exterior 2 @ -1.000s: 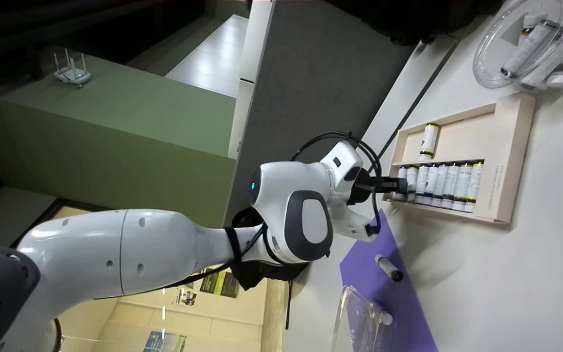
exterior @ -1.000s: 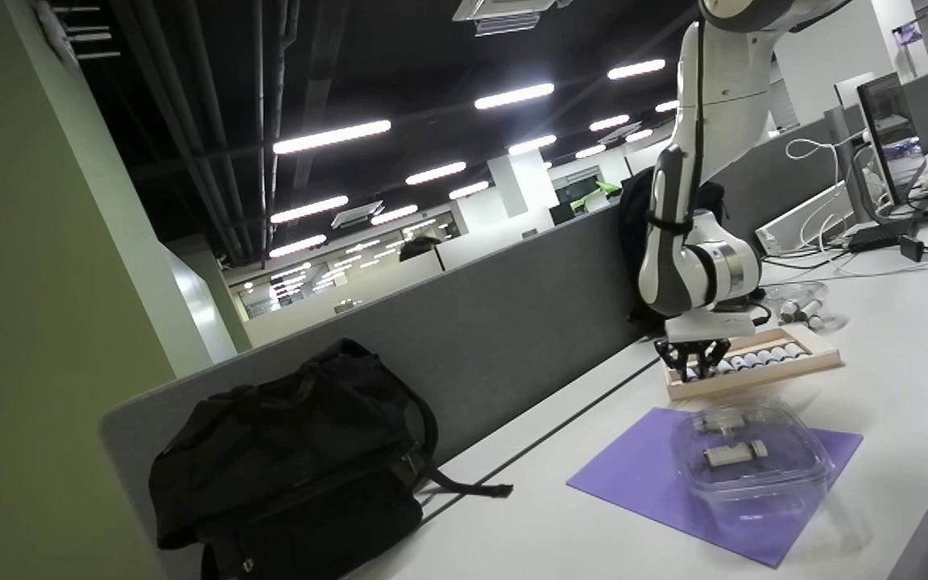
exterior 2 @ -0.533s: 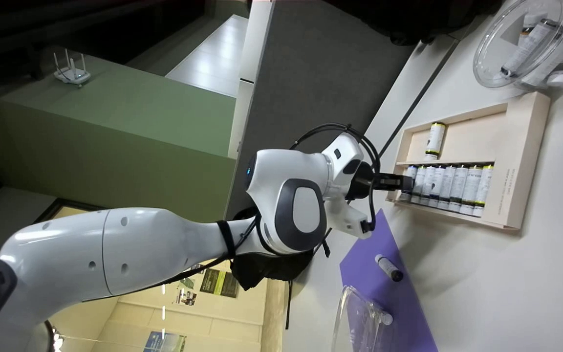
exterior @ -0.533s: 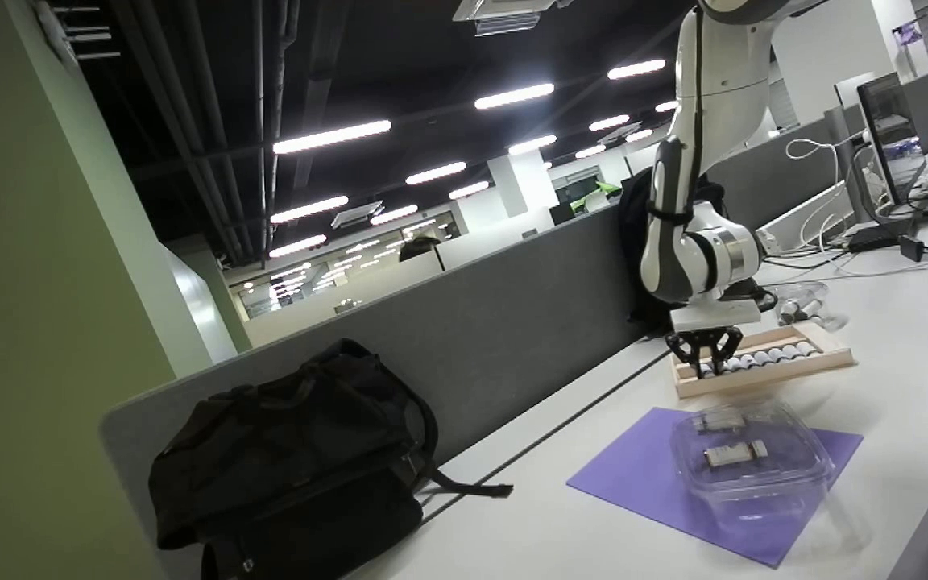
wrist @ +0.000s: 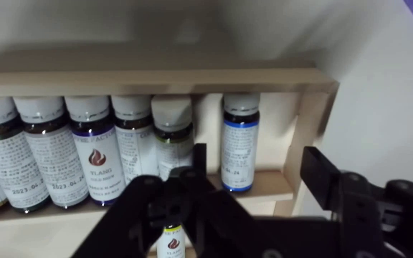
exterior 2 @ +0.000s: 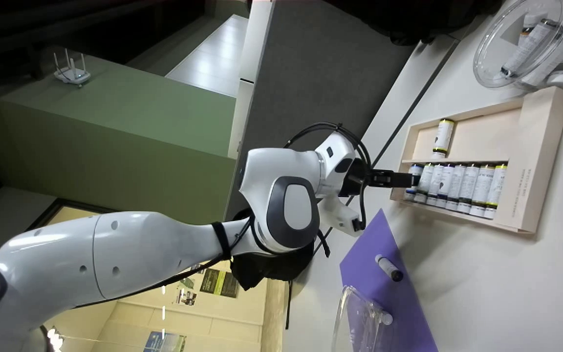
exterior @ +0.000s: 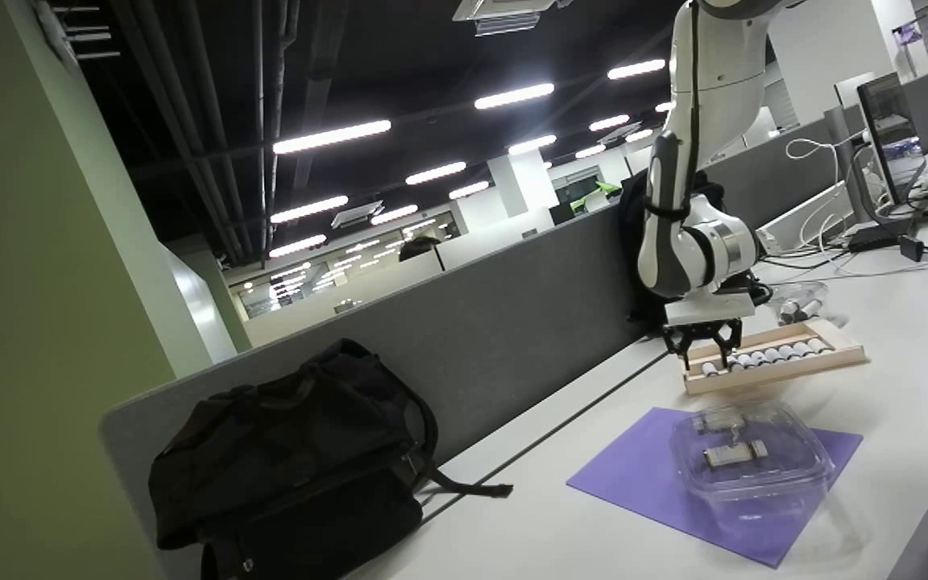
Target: Pick one bottle from the table and put it on the tray
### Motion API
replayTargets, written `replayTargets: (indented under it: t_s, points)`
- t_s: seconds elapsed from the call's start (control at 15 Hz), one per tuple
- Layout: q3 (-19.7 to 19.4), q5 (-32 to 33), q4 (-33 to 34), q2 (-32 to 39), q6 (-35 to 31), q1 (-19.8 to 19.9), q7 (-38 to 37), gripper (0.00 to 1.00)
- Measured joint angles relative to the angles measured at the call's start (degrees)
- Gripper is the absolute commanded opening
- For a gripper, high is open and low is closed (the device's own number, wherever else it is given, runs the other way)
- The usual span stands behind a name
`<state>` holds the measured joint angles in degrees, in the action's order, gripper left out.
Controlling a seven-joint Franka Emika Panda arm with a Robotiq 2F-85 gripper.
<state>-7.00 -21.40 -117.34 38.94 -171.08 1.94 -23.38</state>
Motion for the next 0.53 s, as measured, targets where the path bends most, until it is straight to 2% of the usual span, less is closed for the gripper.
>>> replayTargets:
  t_s: [0.53]
  points:
    - [-3.3,0.0,-4.7,-5.6,-1.6,-3.2,-2.4,1.0]
